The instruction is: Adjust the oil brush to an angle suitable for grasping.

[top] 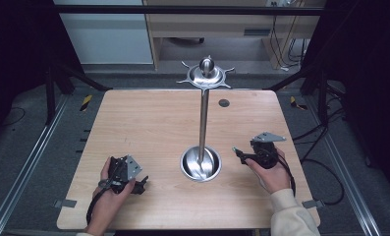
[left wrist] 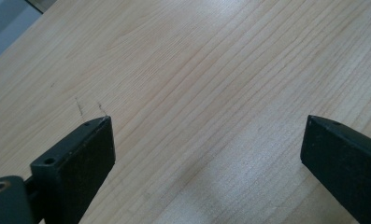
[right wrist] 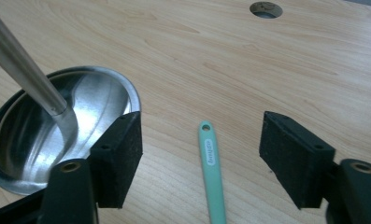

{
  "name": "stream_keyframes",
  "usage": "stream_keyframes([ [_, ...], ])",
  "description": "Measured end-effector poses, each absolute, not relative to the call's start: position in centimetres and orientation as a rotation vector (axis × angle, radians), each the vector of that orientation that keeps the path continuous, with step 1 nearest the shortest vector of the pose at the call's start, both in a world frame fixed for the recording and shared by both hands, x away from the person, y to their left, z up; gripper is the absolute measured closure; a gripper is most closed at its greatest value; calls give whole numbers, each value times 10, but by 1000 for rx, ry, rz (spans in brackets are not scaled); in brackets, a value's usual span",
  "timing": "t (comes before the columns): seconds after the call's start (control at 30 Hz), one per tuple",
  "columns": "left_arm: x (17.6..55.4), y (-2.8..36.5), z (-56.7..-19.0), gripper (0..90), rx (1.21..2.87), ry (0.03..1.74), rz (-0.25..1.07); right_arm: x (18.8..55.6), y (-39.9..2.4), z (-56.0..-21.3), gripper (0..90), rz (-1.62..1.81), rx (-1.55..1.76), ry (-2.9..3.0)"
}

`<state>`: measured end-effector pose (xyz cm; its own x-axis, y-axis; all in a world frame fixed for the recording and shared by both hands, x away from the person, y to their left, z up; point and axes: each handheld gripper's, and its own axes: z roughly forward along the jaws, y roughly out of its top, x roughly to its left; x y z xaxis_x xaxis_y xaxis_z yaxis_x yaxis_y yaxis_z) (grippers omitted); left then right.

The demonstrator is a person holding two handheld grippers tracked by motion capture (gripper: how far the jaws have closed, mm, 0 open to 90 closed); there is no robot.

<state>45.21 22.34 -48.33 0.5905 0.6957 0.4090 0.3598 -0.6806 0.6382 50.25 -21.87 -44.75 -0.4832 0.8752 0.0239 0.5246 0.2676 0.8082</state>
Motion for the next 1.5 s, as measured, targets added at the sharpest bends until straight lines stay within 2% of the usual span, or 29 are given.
stream_keyframes([
  [0.07, 452, 223, -483, 27, 2325, 837, 901, 501, -213, -449, 369, 1077, 1232, 2150],
  [0.13, 452, 223, -483, 27, 2326, 835, 901, 501, -211, -450, 381, 1065, 1214, 2165],
  [0.23, 452, 222, -483, 27, 2325, 834, 903, 500, -205, -452, 456, 1042, 1170, 2205],
  [0.3, 452, 222, -483, 27, 2326, 834, 903, 500, -204, -452, 471, 1039, 1162, 2216],
  [0.33, 452, 223, -483, 27, 2326, 835, 902, 499, -201, -453, 512, 1025, 1147, 2241],
  [0.4, 452, 223, -483, 27, 2328, 835, 899, 499, -200, -454, 530, 1017, 1142, 2251],
  [0.47, 452, 223, -483, 27, 2328, 835, 900, 499, -197, -455, 579, 991, 1118, 2283],
  [0.5, 452, 223, -483, 27, 2326, 835, 902, 498, -194, -456, 636, 957, 1110, 2309],
  [0.6, 452, 223, -483, 27, 2327, 836, 903, 497, -188, -455, 721, 913, 1085, 2347],
  [0.67, 452, 222, -483, 27, 2328, 835, 905, 498, -187, -455, 740, 894, 1076, 2352],
  [0.7, 452, 222, -483, 27, 2328, 834, 905, 499, -184, -456, 787, 878, 1068, 2369],
  [0.93, 451, 223, -483, 27, 2331, 834, 904, 508, -179, -463, 900, 795, 1090, 2423],
  [1.5, 451, 222, -483, 27, 2329, 832, 903, 528, -189, -478, 900, 662, 1165, 2412],
])
